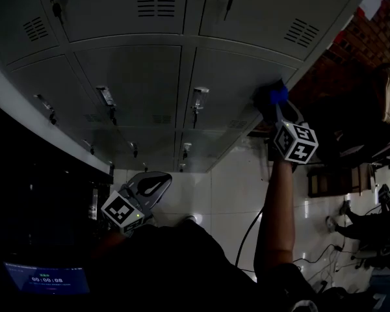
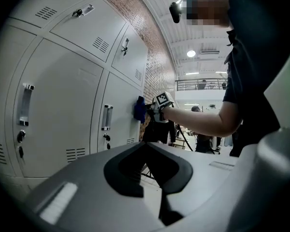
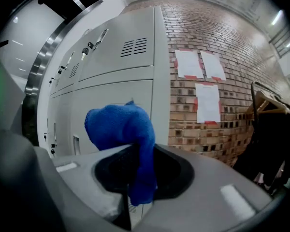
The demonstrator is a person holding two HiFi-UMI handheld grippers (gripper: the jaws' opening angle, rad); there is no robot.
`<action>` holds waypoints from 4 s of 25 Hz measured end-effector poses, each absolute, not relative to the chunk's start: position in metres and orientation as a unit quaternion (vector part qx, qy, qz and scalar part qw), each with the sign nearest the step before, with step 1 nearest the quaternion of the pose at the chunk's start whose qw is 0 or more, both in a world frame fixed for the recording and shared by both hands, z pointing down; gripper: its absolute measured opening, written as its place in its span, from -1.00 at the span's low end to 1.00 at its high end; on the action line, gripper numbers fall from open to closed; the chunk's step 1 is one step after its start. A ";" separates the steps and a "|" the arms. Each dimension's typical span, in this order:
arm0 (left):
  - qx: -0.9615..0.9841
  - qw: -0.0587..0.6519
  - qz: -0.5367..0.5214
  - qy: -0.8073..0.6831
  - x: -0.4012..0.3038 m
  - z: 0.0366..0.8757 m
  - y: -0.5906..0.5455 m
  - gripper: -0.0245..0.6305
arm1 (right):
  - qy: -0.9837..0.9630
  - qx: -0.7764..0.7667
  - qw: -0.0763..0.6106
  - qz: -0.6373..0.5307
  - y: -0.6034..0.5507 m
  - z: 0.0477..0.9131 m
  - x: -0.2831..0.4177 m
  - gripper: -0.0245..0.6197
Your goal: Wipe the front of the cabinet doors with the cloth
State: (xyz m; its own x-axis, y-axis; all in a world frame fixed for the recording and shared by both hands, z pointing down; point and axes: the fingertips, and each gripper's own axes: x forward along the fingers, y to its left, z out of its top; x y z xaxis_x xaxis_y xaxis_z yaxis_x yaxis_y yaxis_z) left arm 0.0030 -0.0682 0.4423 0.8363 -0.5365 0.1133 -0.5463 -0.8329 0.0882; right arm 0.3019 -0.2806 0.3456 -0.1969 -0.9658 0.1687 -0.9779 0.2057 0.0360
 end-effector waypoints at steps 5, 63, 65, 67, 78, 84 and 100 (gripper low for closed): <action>0.957 0.063 0.045 -0.281 0.009 0.444 -0.068 -0.92 | -0.754 0.651 0.071 0.051 -0.279 0.353 0.334 -0.70; 0.951 0.073 0.045 -0.297 -0.028 0.455 -0.069 -0.92 | -0.793 0.590 0.134 0.074 -0.284 0.422 0.248 -0.70; 0.951 0.072 0.046 -0.297 -0.026 0.457 -0.070 -0.92 | -0.789 0.594 0.137 0.072 -0.285 0.424 0.260 -0.70; 0.951 0.074 0.047 -0.297 -0.023 0.457 -0.071 -0.92 | -0.785 0.598 0.142 0.071 -0.286 0.426 0.270 -0.70; 0.952 0.074 0.052 -0.292 -0.021 0.456 -0.066 -0.92 | -0.740 0.650 0.155 0.071 -0.281 0.437 0.321 -0.70; 0.954 0.074 0.051 -0.287 -0.027 0.456 -0.061 -0.92 | -0.737 0.655 0.147 0.074 -0.267 0.446 0.310 -0.70; 0.951 0.080 0.044 -0.295 -0.061 0.454 -0.049 -0.92 | -0.843 0.498 0.168 0.110 -0.229 0.516 0.095 -0.70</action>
State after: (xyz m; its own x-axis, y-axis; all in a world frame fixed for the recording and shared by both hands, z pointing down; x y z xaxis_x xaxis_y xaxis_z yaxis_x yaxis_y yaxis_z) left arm -0.0608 -0.0493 0.4544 0.8215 -0.5550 0.1308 -0.5690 -0.8127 0.1252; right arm 0.0951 -0.2290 0.5158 -0.4473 -0.8035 0.3927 -0.8775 0.4792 -0.0190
